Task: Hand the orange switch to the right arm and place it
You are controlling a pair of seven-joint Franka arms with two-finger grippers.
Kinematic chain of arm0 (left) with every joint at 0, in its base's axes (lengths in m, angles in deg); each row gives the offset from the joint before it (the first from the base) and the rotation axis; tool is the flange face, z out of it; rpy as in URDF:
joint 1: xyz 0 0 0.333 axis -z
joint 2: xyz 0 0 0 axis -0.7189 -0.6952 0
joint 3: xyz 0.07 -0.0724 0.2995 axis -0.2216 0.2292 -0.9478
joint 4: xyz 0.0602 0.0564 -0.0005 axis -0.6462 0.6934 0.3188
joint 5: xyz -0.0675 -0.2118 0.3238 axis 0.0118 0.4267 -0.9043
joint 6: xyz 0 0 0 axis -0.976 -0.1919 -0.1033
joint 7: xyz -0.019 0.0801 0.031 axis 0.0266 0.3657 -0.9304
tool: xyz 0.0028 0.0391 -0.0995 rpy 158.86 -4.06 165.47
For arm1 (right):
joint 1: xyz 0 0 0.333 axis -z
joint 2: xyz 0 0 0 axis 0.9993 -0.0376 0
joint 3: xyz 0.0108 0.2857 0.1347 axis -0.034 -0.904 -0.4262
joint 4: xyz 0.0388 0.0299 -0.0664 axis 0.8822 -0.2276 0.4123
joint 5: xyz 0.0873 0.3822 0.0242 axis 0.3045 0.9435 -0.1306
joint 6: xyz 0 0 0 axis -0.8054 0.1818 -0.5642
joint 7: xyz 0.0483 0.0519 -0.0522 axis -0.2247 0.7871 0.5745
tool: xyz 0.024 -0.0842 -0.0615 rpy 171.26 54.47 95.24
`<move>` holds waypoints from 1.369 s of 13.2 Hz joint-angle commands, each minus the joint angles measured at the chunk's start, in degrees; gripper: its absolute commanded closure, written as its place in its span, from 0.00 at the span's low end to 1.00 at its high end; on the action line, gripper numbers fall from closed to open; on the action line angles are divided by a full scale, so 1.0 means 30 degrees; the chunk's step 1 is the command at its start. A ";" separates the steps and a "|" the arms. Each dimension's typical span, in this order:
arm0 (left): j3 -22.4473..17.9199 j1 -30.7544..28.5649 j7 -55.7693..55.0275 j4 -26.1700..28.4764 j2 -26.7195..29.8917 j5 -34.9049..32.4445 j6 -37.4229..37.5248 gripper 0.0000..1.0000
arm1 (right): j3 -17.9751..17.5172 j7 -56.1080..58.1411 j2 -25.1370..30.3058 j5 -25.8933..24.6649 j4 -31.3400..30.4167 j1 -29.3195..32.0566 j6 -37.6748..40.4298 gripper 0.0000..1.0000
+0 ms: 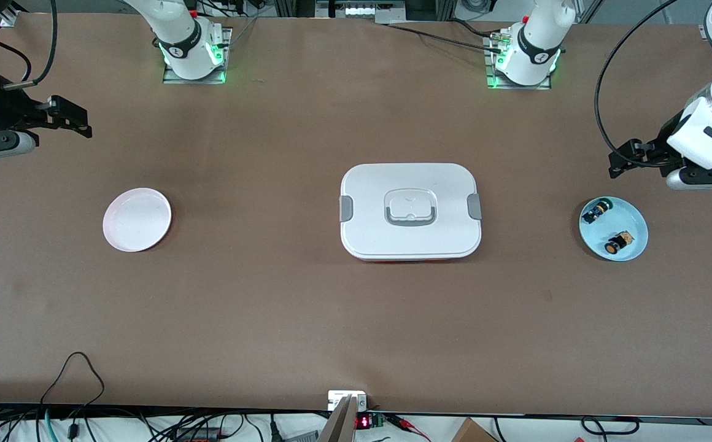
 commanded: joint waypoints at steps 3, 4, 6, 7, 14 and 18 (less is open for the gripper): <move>-0.0096 0.0069 -0.0047 -0.0628 -0.0318 -0.0330 0.0473 0.00 | -0.0015 0.0851 -0.0113 0.0156 0.0672 0.0088 0.0409 0.00; -0.0096 0.0098 -0.0047 -0.0628 -0.0318 -0.0330 0.0531 0.00 | -0.0015 0.1553 -0.0142 0.0244 0.0877 0.0088 0.0496 0.00; -0.0096 0.0010 0.0011 -0.0628 -0.0376 -0.0301 0.0619 0.00 | -0.0073 0.1912 -0.0172 0.0391 0.1346 0.0059 0.1197 0.00; -0.0096 0.0010 0.0011 -0.0628 -0.0434 -0.0300 0.0649 0.00 | -0.0132 0.1911 -0.0172 0.0391 0.1406 -0.0057 0.1200 0.00; -0.0125 0.0010 0.0011 -0.0657 -0.0493 -0.0155 0.0678 0.00 | -0.0191 0.1941 -0.0055 0.1710 0.1436 -0.0789 0.0965 0.00; -0.0155 0.0010 -0.0018 -0.1445 -0.1517 -0.0154 0.0707 0.00 | -0.0220 0.1941 0.0062 0.0948 0.1436 -0.1113 0.1199 0.00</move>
